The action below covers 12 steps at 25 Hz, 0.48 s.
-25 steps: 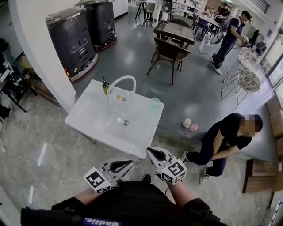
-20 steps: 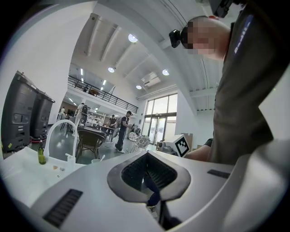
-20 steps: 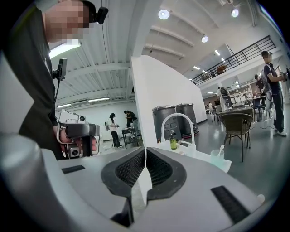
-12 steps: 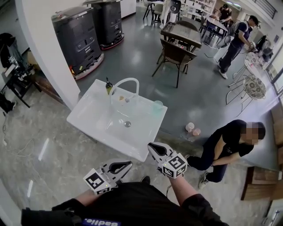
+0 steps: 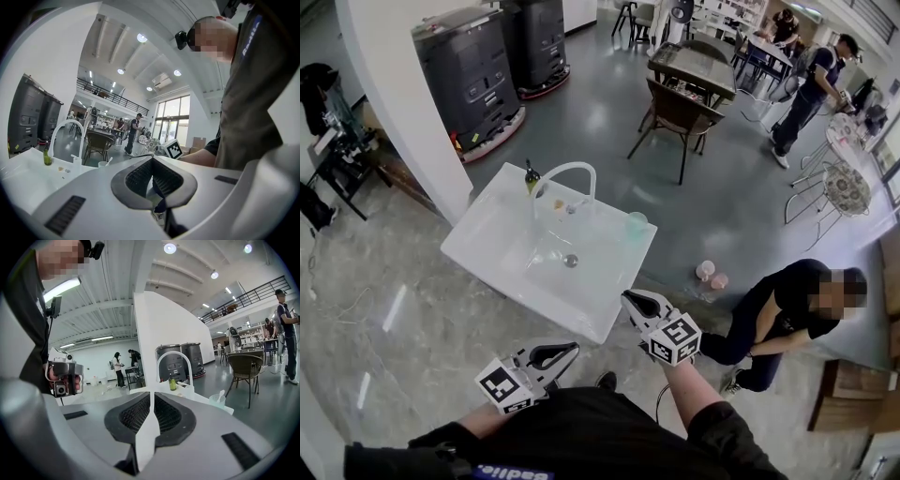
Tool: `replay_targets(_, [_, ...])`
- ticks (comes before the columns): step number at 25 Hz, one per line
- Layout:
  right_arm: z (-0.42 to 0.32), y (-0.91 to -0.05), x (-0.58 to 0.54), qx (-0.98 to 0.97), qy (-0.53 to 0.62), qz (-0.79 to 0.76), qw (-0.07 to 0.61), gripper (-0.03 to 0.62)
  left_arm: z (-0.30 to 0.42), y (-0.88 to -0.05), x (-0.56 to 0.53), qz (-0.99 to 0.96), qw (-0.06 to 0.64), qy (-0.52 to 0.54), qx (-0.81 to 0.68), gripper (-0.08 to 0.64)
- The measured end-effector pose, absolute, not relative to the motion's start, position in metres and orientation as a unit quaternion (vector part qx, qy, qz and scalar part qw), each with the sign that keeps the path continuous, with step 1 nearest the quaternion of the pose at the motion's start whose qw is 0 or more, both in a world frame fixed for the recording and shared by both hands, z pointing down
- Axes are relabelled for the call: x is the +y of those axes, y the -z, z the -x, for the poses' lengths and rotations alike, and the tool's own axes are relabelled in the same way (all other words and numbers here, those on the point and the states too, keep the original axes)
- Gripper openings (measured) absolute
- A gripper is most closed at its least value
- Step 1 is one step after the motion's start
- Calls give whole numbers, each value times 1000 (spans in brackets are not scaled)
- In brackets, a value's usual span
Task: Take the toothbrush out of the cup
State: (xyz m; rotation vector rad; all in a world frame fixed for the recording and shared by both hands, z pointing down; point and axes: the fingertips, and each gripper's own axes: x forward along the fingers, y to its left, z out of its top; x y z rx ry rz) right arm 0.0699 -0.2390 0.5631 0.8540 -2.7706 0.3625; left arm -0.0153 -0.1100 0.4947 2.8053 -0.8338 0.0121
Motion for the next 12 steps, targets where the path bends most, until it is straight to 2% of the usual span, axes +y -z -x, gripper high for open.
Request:
replay_targets(8, [-85, -595, -271, -930, -162, -308, 117, 15, 15, -501, -115, -947, 115, -10, -301, 9])
replay_targets(12, [-95, -606, -290, -922, -171, -325, 120, 43, 14, -504, -116, -944, 119, -13, -309, 9])
